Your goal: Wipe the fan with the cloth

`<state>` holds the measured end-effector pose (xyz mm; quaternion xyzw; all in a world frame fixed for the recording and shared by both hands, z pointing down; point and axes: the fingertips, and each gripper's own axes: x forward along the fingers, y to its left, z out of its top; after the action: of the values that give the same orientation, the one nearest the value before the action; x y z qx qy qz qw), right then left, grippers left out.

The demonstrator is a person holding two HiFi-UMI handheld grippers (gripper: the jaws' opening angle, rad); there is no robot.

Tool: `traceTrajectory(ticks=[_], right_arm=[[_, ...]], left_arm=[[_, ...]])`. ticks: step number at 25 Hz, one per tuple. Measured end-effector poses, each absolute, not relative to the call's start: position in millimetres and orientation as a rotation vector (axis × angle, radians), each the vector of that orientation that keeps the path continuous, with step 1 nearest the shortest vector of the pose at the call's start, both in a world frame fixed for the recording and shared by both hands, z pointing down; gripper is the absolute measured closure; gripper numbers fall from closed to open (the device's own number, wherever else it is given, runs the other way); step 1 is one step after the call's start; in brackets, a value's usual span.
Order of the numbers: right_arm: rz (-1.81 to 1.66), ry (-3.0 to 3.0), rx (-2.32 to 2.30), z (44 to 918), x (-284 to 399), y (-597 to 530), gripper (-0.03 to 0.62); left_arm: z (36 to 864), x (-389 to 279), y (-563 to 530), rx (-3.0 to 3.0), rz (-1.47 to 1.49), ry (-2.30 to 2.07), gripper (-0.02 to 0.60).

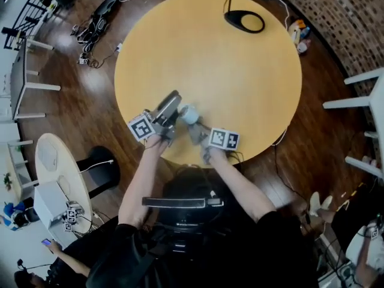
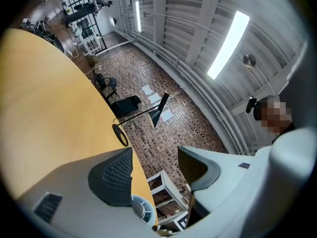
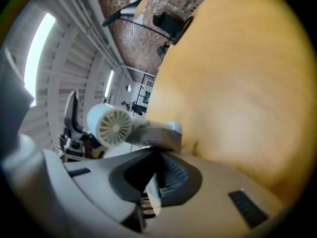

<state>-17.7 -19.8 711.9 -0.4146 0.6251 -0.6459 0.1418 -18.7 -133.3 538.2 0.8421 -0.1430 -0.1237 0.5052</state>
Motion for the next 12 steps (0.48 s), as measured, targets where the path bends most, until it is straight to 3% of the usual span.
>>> traceTrajectory(ticks=[8, 12], right_arm=[[-1.586, 2.094, -1.184, 688, -51, -45, 0.566], [-1.763, 2.056, -1.355, 728, -54, -49, 0.567]], left_arm=[[539, -22, -138, 1.974, -0.34, -0.359, 0.321], [539, -23, -137, 1.978, -0.34, -0.381, 0.321]])
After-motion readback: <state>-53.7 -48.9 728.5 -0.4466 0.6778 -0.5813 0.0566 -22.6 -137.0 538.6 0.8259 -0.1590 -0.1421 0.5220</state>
